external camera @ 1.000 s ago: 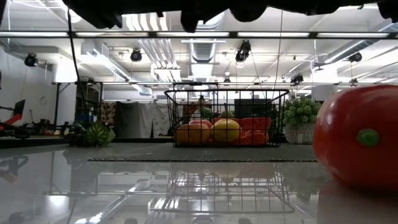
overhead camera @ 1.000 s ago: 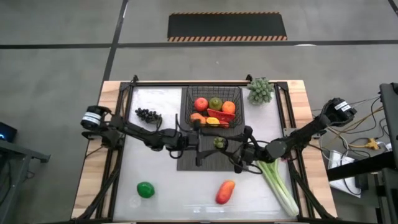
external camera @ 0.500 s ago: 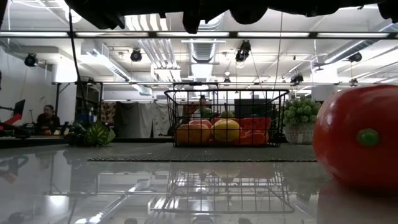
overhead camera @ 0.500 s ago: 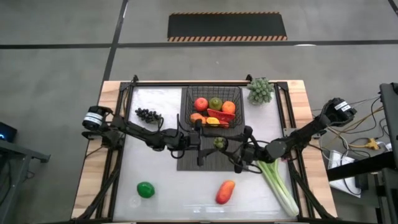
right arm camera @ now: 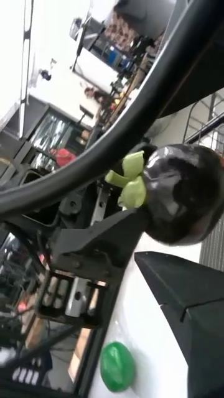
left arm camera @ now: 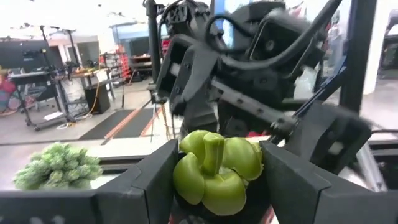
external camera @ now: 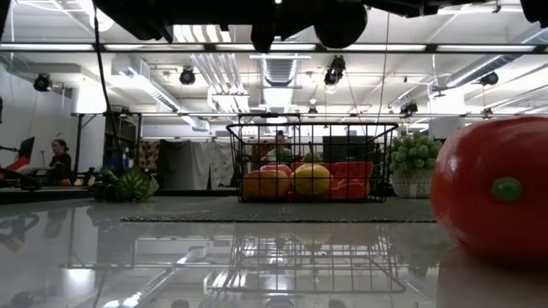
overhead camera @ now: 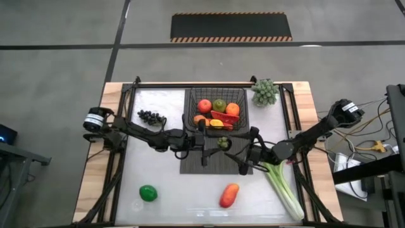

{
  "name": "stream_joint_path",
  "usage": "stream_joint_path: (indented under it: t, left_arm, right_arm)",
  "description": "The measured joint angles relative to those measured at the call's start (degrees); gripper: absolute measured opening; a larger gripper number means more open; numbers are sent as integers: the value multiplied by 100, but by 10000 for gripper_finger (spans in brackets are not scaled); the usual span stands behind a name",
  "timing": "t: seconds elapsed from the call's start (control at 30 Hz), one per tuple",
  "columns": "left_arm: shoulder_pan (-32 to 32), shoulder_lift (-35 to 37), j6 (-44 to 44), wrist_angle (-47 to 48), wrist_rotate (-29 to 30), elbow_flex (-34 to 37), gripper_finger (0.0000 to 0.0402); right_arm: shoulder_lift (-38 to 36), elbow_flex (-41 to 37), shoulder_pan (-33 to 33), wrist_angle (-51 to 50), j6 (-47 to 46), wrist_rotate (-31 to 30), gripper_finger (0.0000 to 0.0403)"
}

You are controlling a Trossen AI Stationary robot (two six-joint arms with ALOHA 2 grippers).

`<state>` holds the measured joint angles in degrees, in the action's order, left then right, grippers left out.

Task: Build produce basket
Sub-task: Put the plum into the wire basket

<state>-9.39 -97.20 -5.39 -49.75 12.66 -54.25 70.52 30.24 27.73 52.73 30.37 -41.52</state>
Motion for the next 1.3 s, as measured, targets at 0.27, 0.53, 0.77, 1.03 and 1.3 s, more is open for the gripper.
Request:
stream_joint_path:
  t: [0.27,0.53,0.77,1.03,1.3]
  left_arm:
    - [371,471,-513,985,1348,-4,191]
    - [1423,480,210,1875,1917,4,191]
    - [2113,433,1238,2757,1919,32,191]
    - [2158,335,1412,2955,1878,52,191]
    - [2066,244,1609,3006,1791,115,191]
  right_arm:
    - [-308,2,11,-11,7,-981,349]
    - [-491,2,13,-151,-220,-1159,346]
    - [-470,0,13,-347,-407,-1272,345]
    - [-474,0,13,-369,-442,-1271,347]
    - [-474,0,11,-433,-505,-1271,347]
